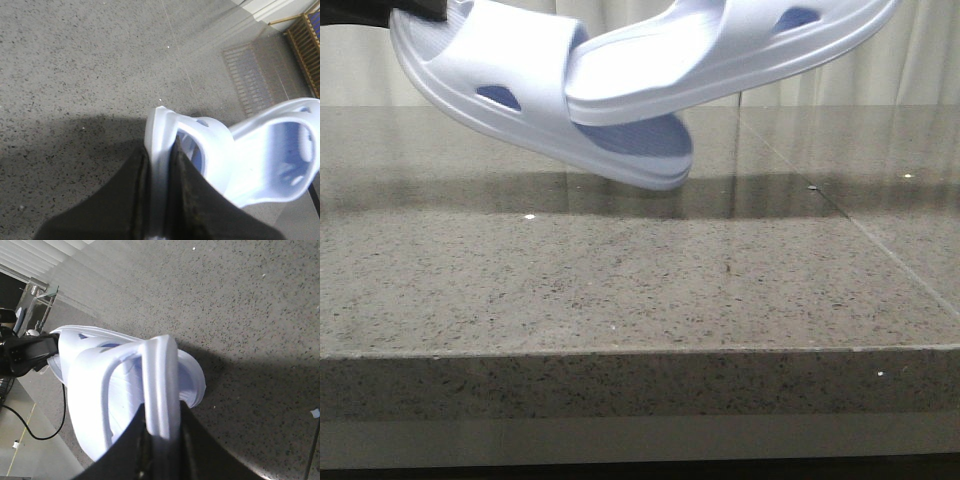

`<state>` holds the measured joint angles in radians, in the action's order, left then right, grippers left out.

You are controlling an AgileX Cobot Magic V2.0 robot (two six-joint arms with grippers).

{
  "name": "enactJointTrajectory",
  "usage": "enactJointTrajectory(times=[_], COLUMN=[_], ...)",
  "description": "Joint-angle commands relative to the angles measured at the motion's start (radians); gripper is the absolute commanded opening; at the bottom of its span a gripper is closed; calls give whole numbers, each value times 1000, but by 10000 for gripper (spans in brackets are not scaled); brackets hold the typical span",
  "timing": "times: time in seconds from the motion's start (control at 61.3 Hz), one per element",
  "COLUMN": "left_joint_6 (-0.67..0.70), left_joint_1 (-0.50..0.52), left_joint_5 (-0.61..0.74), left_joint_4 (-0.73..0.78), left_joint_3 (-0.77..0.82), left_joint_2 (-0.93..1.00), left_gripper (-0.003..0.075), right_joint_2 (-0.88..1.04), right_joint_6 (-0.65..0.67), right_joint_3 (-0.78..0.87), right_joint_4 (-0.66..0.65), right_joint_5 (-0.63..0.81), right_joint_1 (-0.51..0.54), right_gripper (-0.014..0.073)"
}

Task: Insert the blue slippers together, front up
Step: 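Lift both slippers with both grippers and bring them toward each other, then stack the right gripper's slipper onto the left gripper's slipper, soles together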

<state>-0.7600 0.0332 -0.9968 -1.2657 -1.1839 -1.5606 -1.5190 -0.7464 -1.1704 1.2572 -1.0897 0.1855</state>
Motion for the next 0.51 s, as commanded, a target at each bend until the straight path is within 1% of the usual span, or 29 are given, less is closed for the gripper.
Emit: enactJointTrajectory(times=[0.0,0.163,0.277,0.359,0.49], left_joint_6=[5,5,5,5,5], left_joint_1=[-7,-7,-7,-12,-20], left_joint_5=[-26,-26,-26,-24,-9], left_joint_4=[-105,-105,-108,-108,-116], left_joint_3=[-24,-24,-24,-24,-24], left_joint_2=[41,41,41,41,33], left_gripper=[-20,-20,-20,-20,-20], right_joint_2=[23,22,21,19,-12], right_joint_6=[-12,-12,-5,3,38], right_joint_3=[-20,-20,-20,-20,-20], right_joint_4=[80,82,93,93,97], right_joint_5=[-5,10,-10,8,59], right_joint_1=[-4,-4,-13,-37,-103], right_gripper=[-67,-67,-67,-67,-67])
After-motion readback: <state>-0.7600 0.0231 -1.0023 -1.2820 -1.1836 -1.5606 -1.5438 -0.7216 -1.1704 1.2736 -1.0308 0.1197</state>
